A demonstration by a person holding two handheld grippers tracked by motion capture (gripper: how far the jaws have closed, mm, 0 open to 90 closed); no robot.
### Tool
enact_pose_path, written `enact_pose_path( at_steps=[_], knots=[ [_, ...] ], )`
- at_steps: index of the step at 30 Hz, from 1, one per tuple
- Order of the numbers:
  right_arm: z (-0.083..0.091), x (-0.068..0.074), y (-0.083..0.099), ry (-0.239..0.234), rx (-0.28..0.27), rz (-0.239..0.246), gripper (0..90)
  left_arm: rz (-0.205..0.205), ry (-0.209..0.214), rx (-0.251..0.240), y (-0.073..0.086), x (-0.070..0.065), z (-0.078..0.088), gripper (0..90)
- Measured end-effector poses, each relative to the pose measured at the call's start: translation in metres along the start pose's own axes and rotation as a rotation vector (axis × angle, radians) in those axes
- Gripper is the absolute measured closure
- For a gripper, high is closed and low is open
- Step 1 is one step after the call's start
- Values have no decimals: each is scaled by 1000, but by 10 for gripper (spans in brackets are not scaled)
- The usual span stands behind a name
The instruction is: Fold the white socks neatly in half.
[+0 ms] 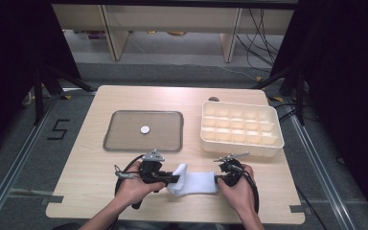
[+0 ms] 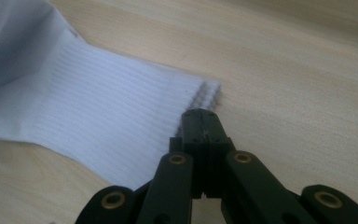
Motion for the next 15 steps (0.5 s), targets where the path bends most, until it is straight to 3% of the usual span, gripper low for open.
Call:
enact_pose_path(
  at_steps=[4, 5, 6, 7, 10, 11, 12, 13, 15],
  knots=[
    [1, 1, 1, 4, 14, -9, 900, -7, -2, 2, 0, 1, -1, 803],
    [1, -1, 3, 7, 24, 18, 900, -4, -8, 4, 0, 1, -1, 803],
    [0, 1, 1, -19, -11, 28, 900, -8, 3, 1, 0, 1, -1, 804],
    [0, 3, 2, -16, -3, 15, 900, -9, 7, 2, 0, 1, -1, 803],
    [-2, 3, 4, -24, 5, 48, 900, -5, 5, 1, -1, 0, -2, 804],
    [-3, 6, 5, 6, 30, -6, 900, -5, 3, 3, -1, 1, -2, 804],
    [-3, 6, 5, 6, 30, -6, 900, -5, 3, 3, -1, 1, -2, 804],
    [-3, 8, 4, -29, 14, 30, 900, -4, 3, 4, -1, 1, -2, 804],
    [-3, 9, 4, -40, 14, 28, 900, -3, 3, 4, -1, 0, -2, 803]
  ],
)
Point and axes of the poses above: each handheld gripper's, and its own axes: z roughly backward along the jaws, y roughly out of its underside, x roughly to its left, the point moved 6 cm from there along -z, roughly forward along the jaws, and after that the axes turned 8 degrees about -z, right-handed, at the moved point
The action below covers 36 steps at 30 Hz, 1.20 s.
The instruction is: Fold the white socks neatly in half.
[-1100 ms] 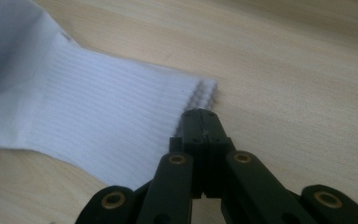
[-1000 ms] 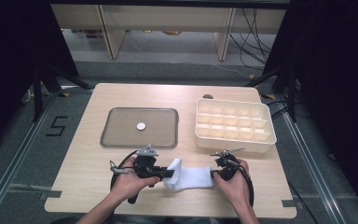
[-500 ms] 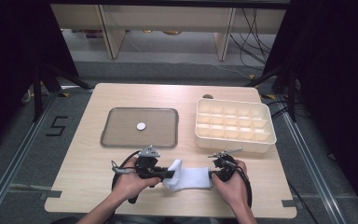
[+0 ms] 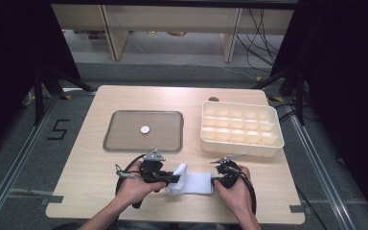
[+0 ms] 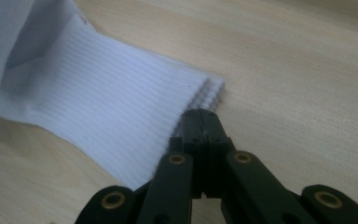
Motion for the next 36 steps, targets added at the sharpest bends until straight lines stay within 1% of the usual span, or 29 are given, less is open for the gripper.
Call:
enact_pose_path(
  at_steps=[1, 3, 5, 6, 8, 9, 10, 14, 15, 16, 17, 19, 20, 21, 22, 24, 25, 26, 27, 28, 30, 31, 32, 33, 34, 35, 36],
  knots=[
    [0, 0, 0, 0, 0, 0, 900, 0, -1, 1, 0, 0, 0, 803],
    [-1, -2, 1, 20, 5, 15, 900, 1, -1, 4, 0, 0, 0, 803],
    [-2, -1, 1, 14, -1, 23, 900, -4, -1, 12, 0, 1, 0, 804],
    [-2, 1, 1, 6, 0, 18, 900, -5, -12, 12, 0, 0, -1, 804],
    [-2, 1, 1, 12, 2, 21, 900, -5, -9, 8, -1, 0, -1, 804],
    [-2, 2, 1, 3, 2, 22, 900, -5, -9, 9, -1, -1, -1, 803],
    [-2, 2, 1, 9, 7, 15, 900, -5, -5, 12, 0, 0, -2, 804],
    [-2, 3, 1, 8, 6, 16, 900, -12, -4, 18, 0, 0, -2, 804],
    [-2, 3, 1, 8, 6, 16, 900, -12, -13, 23, 0, 0, -2, 804],
    [-1, 4, 1, -2, -2, 22, 900, -10, -9, 22, 0, 0, -3, 804],
    [-1, 4, 1, -2, -2, 22, 900, -8, -15, 15, 0, -1, -4, 804],
    [-1, 6, 1, -1, -3, 21, 900, -13, -10, 22, 0, -1, -4, 804],
    [-2, 6, 1, -8, -6, 29, 900, -10, -1, 23, -1, -1, -4, 804],
    [-2, 7, 1, -6, -3, 26, 900, -5, -3, 19, -1, -2, -5, 804],
    [-2, 9, 1, 3, -3, 14, 900, -12, -7, 21, -1, -2, -6, 804],
    [-2, 10, 1, -3, 2, 16, 900, -18, -11, 29, -1, -2, -6, 803],
    [-2, 10, 1, 7, 6, 6, 900, -20, -1, 31, -2, -2, -6, 803],
    [-2, 7, 2, 13, 6, 36, 900, -18, -1, 24, -2, -3, -7, 803],
    [-2, 9, 2, 1, 6, 33, 900, -20, -1, 29, -2, -2, -7, 802],
    [-2, 9, 2, 1, 6, 32, 900, -20, -9, 26, -2, -3, -8, 803],
    [-3, 10, 2, -6, 4, 26, 900, -18, -10, 32, -2, -3, -9, 802],
    [-3, 10, 2, -6, 4, 26, 900, -19, -2, 30, -2, -4, -10, 802],
    [-4, 8, 3, 11, 2, 48, 900, -19, -11, 32, -2, -4, -10, 803],
    [-4, 11, 3, 1, 2, 42, 900, -21, -5, 36, -2, -5, -10, 802],
    [-5, 12, 4, -4, 5, 40, 900, -24, -7, 36, -2, -5, -11, 802],
    [-5, 13, 4, -6, 7, 48, 900, -25, 2, 40, -2, -5, -11, 802],
    [-5, 14, 5, -6, 8, 37, 900, -25, -4, 39, -2, -6, -12, 802]
  ],
)
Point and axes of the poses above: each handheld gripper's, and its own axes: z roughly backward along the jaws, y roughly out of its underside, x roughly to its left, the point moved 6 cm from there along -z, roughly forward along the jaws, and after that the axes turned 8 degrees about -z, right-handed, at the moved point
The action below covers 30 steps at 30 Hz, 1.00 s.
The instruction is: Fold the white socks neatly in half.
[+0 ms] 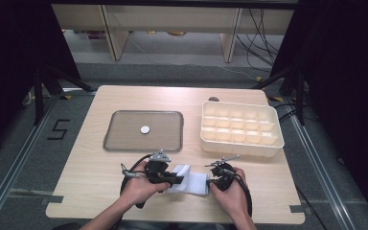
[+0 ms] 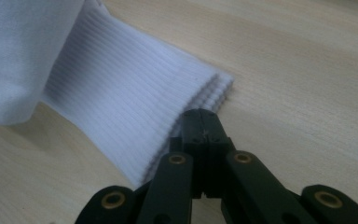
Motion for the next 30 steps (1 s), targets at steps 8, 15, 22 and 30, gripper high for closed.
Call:
enact_pose_path(
  at_steps=[8, 15, 22, 30],
  knots=[
    [-1, 2, -2, -1, -4, 20, 900, -2, 10, 9, 0, -1, -3, 802],
    [-1, 4, -2, -4, -2, 19, 900, -4, 0, 19, 1, 0, -6, 802],
    [-4, 3, -2, 44, -12, 24, 900, -5, 4, 30, 1, -1, -9, 801],
    [-4, 9, -2, 11, -9, 16, 900, -2, 11, 33, 0, -2, -12, 799]
  ],
)
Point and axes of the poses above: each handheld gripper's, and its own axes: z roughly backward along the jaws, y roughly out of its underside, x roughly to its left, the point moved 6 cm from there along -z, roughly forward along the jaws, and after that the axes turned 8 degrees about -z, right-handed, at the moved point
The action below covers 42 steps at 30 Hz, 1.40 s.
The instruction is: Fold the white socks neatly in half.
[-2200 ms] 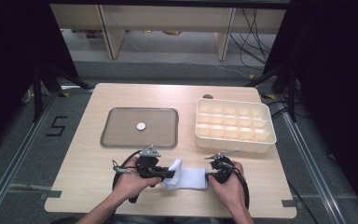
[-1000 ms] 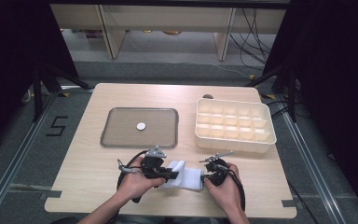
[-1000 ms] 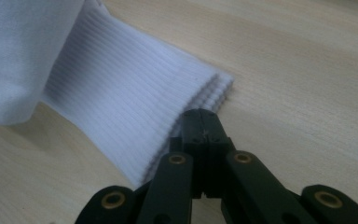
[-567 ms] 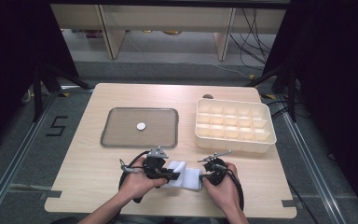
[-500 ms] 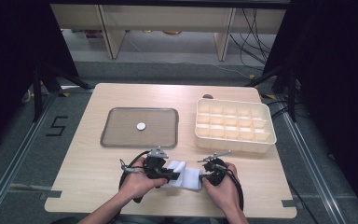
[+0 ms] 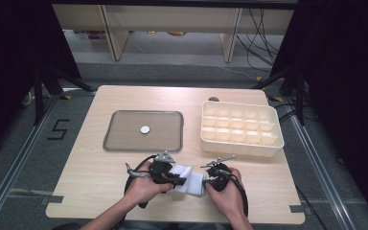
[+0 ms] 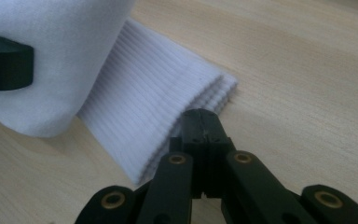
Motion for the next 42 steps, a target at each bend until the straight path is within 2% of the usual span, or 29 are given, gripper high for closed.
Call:
enact_pose_path(
  at_steps=[1, 5, 7, 8, 15, 16, 23, 24, 35, 37, 38, 39, 42],
  knots=[
    [0, 2, 0, -25, -3, 4, 900, -5, -1, 5, 0, 0, 0, 799],
    [-1, 3, 0, -22, -2, 1, 900, -8, -12, 4, 0, 0, -1, 799],
    [-1, 4, 0, -23, -4, -7, 900, -12, -2, 10, 0, 0, -2, 798],
    [0, 5, 0, -38, -5, 3, 900, -14, -5, 11, 0, 0, -2, 798],
    [-1, 7, 0, -36, 0, 0, 900, -18, -7, 17, -1, 0, -3, 796],
    [-1, 5, 0, -17, 1, 3, 900, -18, -13, 15, -1, 0, -3, 796],
    [-3, 10, 1, -43, -4, 13, 900, -21, -3, 17, -2, -1, -4, 794],
    [-4, 10, 1, -33, 3, -3, 900, -20, -4, 17, -2, -1, -5, 793],
    [-3, 11, 1, -43, 4, -4, 900, -17, -4, 25, -2, -1, -9, 783],
    [-4, 10, 2, -34, 4, 2, 900, -22, -4, 27, -2, -1, -10, 778],
    [-3, 10, 1, -42, -7, 26, 900, -20, -5, 25, -2, -1, -11, 775],
    [-3, 10, 2, -39, -11, 29, 900, -18, -5, 25, -2, -1, -11, 769],
    [-3, 10, 2, -40, -2, 7, 895, -17, -3, 22, -3, -1, -12, 755]
  ],
)
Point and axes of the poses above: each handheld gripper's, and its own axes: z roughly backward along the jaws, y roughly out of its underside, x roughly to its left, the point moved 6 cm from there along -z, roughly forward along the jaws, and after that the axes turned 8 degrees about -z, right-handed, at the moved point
